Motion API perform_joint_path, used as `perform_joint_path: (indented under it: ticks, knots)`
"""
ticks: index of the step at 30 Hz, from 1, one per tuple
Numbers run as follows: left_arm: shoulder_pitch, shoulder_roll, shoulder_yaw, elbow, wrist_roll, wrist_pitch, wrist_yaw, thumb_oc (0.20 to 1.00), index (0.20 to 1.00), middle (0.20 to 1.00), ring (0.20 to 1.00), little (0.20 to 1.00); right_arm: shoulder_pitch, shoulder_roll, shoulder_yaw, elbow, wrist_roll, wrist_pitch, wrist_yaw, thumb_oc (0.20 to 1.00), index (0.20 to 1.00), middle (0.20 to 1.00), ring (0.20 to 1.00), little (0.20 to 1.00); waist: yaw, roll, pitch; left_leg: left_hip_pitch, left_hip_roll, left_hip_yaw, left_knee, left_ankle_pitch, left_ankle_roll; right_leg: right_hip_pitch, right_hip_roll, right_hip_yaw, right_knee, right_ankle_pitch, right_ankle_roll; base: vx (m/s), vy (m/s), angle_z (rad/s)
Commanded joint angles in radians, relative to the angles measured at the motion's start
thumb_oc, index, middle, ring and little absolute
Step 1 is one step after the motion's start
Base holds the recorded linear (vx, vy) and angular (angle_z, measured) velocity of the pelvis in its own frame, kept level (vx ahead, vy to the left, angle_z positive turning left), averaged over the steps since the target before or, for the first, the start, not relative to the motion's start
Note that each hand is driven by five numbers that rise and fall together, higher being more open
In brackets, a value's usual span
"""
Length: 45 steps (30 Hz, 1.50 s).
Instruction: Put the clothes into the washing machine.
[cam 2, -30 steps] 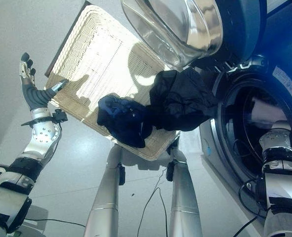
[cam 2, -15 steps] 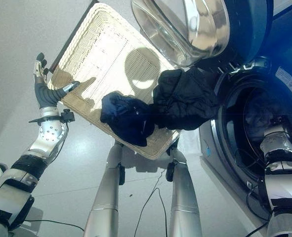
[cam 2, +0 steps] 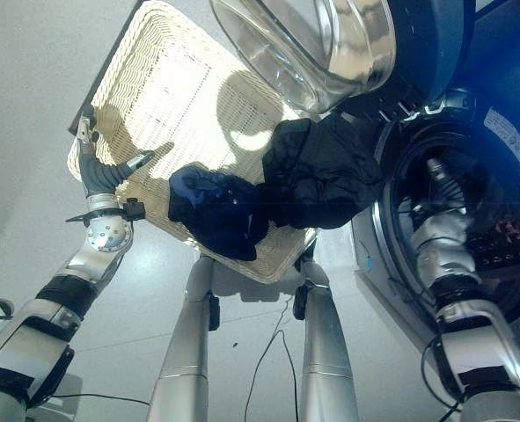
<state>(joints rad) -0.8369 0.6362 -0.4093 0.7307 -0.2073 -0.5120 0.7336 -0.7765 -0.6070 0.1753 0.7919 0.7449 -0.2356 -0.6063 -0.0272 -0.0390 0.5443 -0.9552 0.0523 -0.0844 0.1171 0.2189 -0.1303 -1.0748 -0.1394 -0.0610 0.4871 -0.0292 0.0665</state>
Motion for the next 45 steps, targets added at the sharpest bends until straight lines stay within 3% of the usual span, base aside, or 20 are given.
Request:
perform_joint_path:
  ticks: [1, 10, 21, 26, 34, 45]
  knots:
    - [-0.016, -0.062, 0.059, 0.014, 0.061, -0.036, 0.051, 1.000, 1.000, 1.000, 1.000, 1.000, 0.064, -0.035, 0.028, -0.057, -0.108, -0.039, -0.067, 1.000, 1.000, 1.000, 1.000, 1.000, -0.019, 0.012, -0.024, -0.013, -0.059, 0.074, 0.120, -0.124, 0.026, 0.062, 0.063, -0.048, -0.257, 0.202, 0.070, -0.01, 0.057, -0.04]
    - [0.014, -0.093, 0.095, -0.005, 0.097, -0.044, 0.080, 1.000, 1.000, 1.000, 1.000, 1.000, 0.140, 0.038, 0.060, -0.134, -0.245, -0.055, -0.065, 1.000, 1.000, 1.000, 1.000, 1.000, -0.031, 0.015, -0.024, -0.018, -0.051, 0.091, 0.114, -0.113, 0.023, 0.056, 0.072, -0.033, -0.256, 0.198, 0.063, -0.02, 0.048, -0.05]
    - [0.060, -0.132, 0.120, -0.042, 0.134, -0.022, 0.114, 1.000, 1.000, 1.000, 1.000, 1.000, 0.221, 0.062, 0.112, -0.384, -0.675, -0.114, -0.192, 1.000, 1.000, 1.000, 1.000, 1.000, -0.047, 0.023, -0.024, -0.023, -0.051, 0.096, 0.118, -0.103, 0.026, 0.049, 0.076, -0.019, -0.247, 0.194, 0.065, 0.00, 0.012, -0.01]
    - [0.062, -0.142, 0.136, -0.047, 0.139, -0.008, 0.102, 1.000, 1.000, 1.000, 1.000, 1.000, 0.194, 0.046, 0.137, -0.491, -0.890, -0.086, -0.212, 1.000, 1.000, 1.000, 1.000, 1.000, -0.044, 0.026, -0.024, -0.017, -0.051, 0.093, 0.116, -0.101, 0.026, 0.056, 0.073, -0.019, -0.246, 0.188, 0.071, 0.00, 0.001, -0.01]
    - [0.052, -0.148, 0.147, -0.054, 0.142, 0.010, 0.078, 1.000, 1.000, 1.000, 1.000, 1.000, 0.132, 0.000, 0.196, -0.567, -1.117, -0.059, -0.235, 1.000, 1.000, 1.000, 1.000, 1.000, -0.035, 0.027, -0.024, -0.016, -0.054, 0.086, 0.121, -0.099, 0.026, 0.061, 0.067, -0.027, -0.241, 0.184, 0.076, 0.00, 0.000, 0.00]
    - [0.064, -0.131, 0.084, -0.164, 0.296, -0.047, -0.079, 1.000, 1.000, 1.000, 1.000, 1.000, 0.161, -0.018, 0.175, -0.625, -1.057, -0.049, -0.256, 1.000, 1.000, 1.000, 1.000, 1.000, -0.033, 0.027, -0.024, -0.026, -0.058, 0.083, 0.130, -0.100, 0.031, 0.053, 0.068, -0.027, -0.234, 0.190, 0.077, 0.00, -0.005, 0.02]
